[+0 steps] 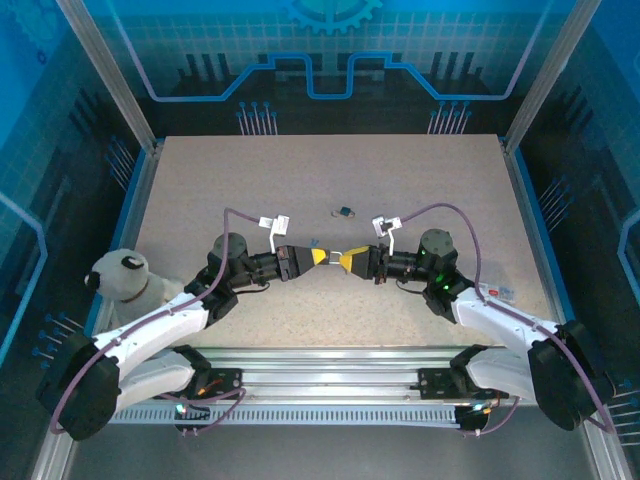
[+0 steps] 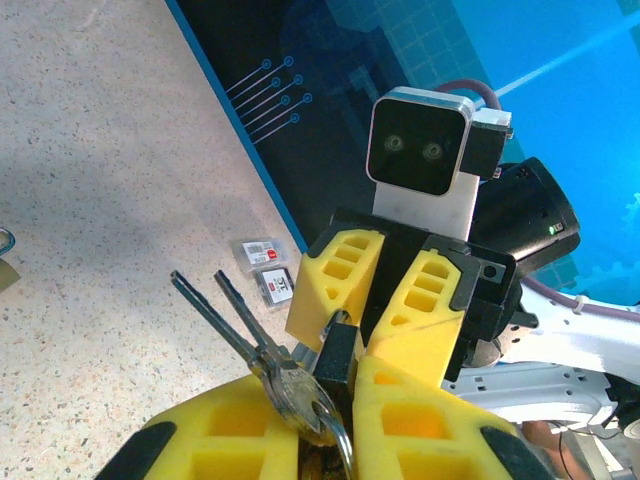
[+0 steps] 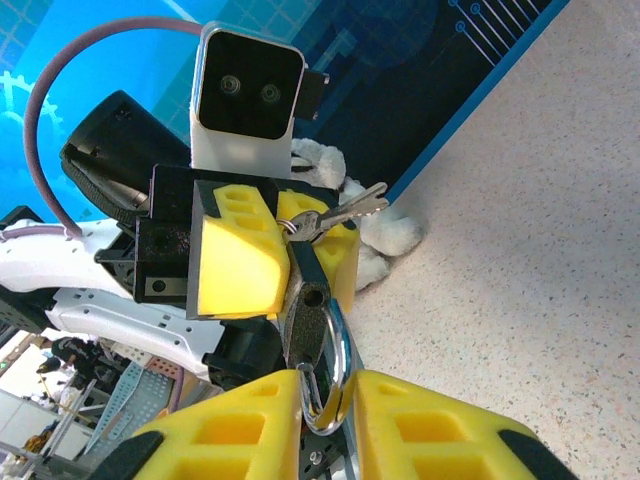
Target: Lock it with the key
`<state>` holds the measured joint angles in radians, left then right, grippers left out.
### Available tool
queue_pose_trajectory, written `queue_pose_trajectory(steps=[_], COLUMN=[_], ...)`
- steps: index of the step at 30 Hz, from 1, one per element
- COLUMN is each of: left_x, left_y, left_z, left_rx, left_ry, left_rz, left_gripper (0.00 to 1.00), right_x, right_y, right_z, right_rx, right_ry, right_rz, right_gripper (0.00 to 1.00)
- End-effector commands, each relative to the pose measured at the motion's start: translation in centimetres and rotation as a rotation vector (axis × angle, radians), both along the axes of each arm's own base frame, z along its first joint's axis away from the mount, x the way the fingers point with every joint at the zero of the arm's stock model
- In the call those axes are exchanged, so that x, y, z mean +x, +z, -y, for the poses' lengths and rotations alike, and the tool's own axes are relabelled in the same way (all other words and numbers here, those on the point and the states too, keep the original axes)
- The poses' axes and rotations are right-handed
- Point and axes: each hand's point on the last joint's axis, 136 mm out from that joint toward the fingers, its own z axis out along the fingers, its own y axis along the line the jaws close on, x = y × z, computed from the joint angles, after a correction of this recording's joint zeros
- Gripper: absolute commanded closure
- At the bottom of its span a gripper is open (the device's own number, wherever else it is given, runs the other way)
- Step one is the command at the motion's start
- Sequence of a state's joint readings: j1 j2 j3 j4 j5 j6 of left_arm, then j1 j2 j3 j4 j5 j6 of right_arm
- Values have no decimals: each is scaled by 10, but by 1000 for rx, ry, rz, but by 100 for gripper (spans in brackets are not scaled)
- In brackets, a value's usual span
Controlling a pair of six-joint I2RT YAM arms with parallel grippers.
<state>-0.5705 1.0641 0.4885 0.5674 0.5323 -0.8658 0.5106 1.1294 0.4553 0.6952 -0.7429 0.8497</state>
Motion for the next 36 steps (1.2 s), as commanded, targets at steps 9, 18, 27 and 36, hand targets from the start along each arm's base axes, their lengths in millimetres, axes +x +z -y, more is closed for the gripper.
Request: queue_pose_trajectory(steps=[9,18,27,36], left_x=[-6,-13,-18,-24], left_y=[15,26,33,41], left_z=[7,9,13,15], left_rx=[-46,-80,-105,-130], left_ry=[-42,-57,-76,-81], left_rz=[41,92,122,162], left_gripper=[100,100,100,100], right_x=[-8,-4,-5,-5], right_y=[-1,-10,-12,-16], right_z=[-3,-5,-7,-10], right_rx=[-10,-36,-35,-35], right_ry=[12,1,16,36], right_rz=[37,7,-7,-44], right_gripper=[91,100,100,100])
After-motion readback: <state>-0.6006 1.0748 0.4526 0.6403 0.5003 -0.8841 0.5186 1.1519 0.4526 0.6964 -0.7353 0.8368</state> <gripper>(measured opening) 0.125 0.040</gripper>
